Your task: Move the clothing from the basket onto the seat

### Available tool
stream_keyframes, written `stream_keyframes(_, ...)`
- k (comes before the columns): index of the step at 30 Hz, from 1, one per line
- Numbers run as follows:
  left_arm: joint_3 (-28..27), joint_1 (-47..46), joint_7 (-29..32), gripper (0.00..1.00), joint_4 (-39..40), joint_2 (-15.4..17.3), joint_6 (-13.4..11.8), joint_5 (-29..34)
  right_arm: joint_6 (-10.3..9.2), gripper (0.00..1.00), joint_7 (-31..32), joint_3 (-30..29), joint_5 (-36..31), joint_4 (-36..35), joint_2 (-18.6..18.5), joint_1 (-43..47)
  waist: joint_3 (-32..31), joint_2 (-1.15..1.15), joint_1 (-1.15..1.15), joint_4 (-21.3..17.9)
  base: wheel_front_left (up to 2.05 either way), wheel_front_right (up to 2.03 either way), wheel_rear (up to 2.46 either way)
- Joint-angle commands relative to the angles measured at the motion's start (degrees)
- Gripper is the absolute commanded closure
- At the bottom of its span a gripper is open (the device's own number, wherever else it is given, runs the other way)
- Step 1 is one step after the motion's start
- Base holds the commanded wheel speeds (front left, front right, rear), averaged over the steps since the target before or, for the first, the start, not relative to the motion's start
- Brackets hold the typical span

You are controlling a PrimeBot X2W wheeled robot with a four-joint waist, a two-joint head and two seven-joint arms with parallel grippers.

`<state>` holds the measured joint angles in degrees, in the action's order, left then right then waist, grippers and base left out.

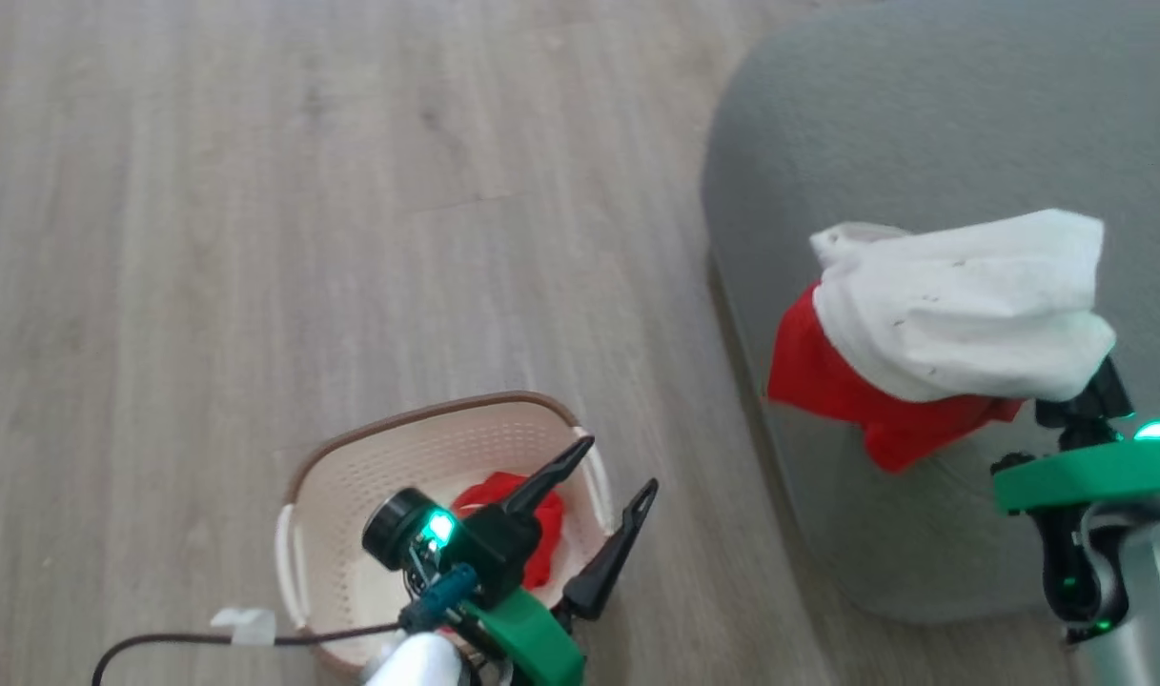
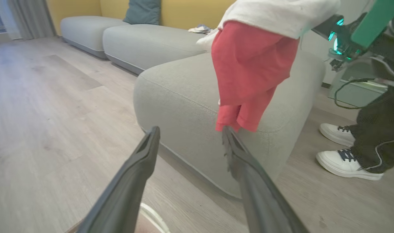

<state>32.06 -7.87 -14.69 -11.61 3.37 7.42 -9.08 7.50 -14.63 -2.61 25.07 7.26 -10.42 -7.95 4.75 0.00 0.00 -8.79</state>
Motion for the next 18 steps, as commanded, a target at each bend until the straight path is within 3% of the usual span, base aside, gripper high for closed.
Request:
stream_keyframes(1,-1.4,-2.9,-0.3,0.00,2.2,-0.5,0.1,0.1,-0.01,1.00,-0.4,0.7,-0.6,-2.4,-1.1,-2.4,0.9,0.00,0.00,-2.6,0.00,0.00,0.00)
stream_keyframes(18,2.1,-5.9,-0.3,0.00,1.5,-0.5,0.1,1.5,-0.01,1.00,-0.4,-1.5,-0.8,-3.1,0.3,-3.3,4.3,0.00,0.00,-18.8,0.00,0.00,0.00)
